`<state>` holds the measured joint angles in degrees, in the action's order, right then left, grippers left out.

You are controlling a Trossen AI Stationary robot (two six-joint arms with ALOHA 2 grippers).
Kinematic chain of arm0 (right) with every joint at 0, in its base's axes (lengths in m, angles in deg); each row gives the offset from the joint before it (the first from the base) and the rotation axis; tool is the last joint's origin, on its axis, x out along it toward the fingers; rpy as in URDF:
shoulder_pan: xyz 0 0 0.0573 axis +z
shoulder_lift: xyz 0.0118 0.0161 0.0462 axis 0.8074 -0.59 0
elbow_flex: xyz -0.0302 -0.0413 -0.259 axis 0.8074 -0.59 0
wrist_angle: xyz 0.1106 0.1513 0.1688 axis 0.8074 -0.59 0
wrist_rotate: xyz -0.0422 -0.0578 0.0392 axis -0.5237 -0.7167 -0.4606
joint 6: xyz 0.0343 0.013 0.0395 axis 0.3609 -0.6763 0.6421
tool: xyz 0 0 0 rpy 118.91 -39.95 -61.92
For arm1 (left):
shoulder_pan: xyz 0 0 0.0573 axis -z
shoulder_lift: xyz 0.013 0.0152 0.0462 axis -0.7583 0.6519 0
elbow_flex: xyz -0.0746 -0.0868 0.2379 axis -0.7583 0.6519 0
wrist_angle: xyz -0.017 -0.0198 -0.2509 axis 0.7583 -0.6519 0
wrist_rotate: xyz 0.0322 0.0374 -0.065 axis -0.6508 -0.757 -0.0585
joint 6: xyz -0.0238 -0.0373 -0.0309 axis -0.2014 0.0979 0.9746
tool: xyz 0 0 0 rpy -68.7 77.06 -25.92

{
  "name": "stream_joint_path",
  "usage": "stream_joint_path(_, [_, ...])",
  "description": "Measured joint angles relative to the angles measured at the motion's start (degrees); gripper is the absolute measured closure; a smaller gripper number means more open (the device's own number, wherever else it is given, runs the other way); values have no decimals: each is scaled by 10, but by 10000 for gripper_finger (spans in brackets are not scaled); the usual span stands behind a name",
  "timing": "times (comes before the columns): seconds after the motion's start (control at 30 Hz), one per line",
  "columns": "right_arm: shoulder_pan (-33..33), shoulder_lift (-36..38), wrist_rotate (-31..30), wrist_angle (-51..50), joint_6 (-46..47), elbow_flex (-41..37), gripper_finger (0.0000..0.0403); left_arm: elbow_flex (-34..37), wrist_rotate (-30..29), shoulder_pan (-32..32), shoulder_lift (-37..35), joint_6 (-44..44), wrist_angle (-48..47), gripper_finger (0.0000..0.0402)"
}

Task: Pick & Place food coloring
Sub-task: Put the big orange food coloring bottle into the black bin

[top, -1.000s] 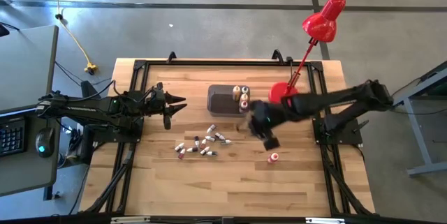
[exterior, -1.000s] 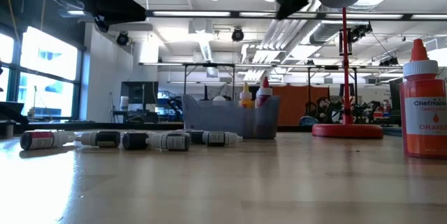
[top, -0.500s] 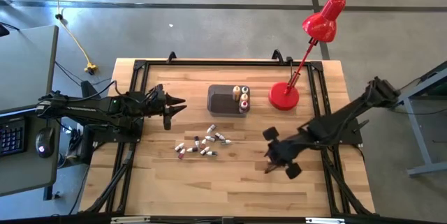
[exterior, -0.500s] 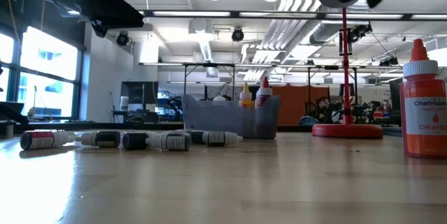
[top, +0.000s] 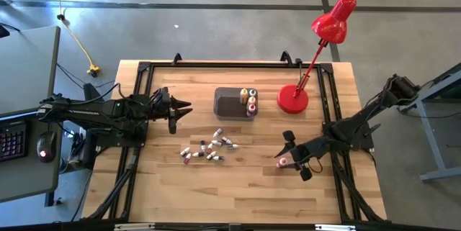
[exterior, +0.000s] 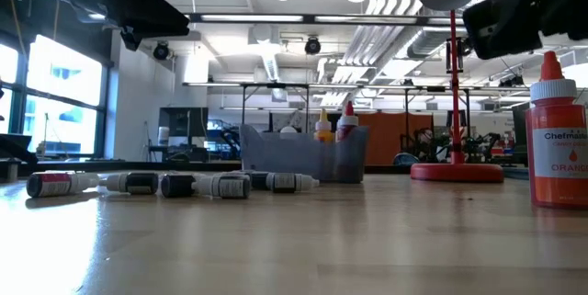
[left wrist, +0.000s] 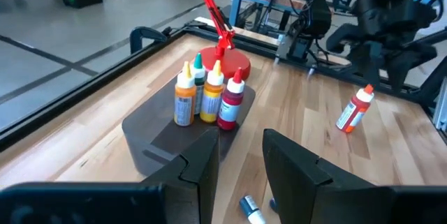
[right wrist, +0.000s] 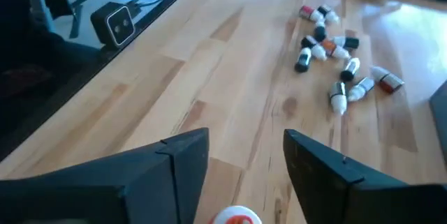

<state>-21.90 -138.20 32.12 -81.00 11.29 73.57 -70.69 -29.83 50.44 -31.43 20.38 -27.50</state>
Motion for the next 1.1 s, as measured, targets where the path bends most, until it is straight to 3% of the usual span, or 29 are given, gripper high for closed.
stream_joint_path(0.3, [0,1,7,40,42,-59,173,0,-2,0,0,13,0,291])
stream_joint_path(0.47, [-1,1,9,122,37,-106,170,0,-3,0,0,13,0,291])
stream_joint_path(0.57, [-1,1,30,183,17,-142,178,0,-3,0,0,11,0,291])
stream_joint_path(0.83, [-1,1,15,290,56,-199,233,0,-4,0,0,11,1,291])
stream_joint_path(1.1, [-32,1,37,299,87,-200,246,0,-4,0,0,11,1,291])
